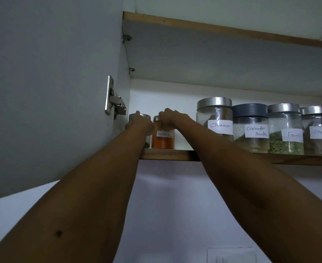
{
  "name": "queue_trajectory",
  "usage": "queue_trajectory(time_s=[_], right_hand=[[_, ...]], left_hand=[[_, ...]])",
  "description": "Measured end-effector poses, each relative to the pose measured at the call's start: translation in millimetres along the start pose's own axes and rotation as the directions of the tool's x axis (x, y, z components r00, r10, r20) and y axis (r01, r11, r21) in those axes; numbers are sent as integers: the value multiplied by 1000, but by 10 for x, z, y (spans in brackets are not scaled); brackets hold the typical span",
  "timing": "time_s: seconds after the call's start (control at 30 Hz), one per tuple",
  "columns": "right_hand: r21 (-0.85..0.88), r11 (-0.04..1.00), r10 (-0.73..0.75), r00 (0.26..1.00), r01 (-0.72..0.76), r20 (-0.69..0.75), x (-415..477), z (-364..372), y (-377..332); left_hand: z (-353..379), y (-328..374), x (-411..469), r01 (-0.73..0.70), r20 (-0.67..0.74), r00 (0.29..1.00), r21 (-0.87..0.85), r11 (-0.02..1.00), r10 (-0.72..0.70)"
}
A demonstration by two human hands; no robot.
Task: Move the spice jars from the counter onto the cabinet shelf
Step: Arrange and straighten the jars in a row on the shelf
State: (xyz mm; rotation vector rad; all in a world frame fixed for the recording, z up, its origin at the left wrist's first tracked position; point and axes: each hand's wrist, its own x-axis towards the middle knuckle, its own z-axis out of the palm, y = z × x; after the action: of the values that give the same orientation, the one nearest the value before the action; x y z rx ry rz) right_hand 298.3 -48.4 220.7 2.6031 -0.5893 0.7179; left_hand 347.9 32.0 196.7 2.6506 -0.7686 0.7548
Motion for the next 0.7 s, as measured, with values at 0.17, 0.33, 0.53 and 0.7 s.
queue_trajectory(time_s=[0.17, 0.33, 0.53, 0.7], right_hand=[[41, 999, -25, 999, 26, -28, 11, 25, 26], [74, 995, -58, 995, 63, -79, -18, 39, 46], [148, 988, -28, 993, 45, -115, -24, 28, 43], [267, 962, -30, 991, 64, -130, 23, 28, 39]], left_hand=[[11, -11, 25, 55, -2, 998, 6, 998, -55], [-23, -15, 8, 74, 30, 997, 85, 994, -77], [-49, 14, 29, 59, 18, 998, 42, 997, -60], [-66, 33, -10, 7, 34, 999, 97, 995, -10]])
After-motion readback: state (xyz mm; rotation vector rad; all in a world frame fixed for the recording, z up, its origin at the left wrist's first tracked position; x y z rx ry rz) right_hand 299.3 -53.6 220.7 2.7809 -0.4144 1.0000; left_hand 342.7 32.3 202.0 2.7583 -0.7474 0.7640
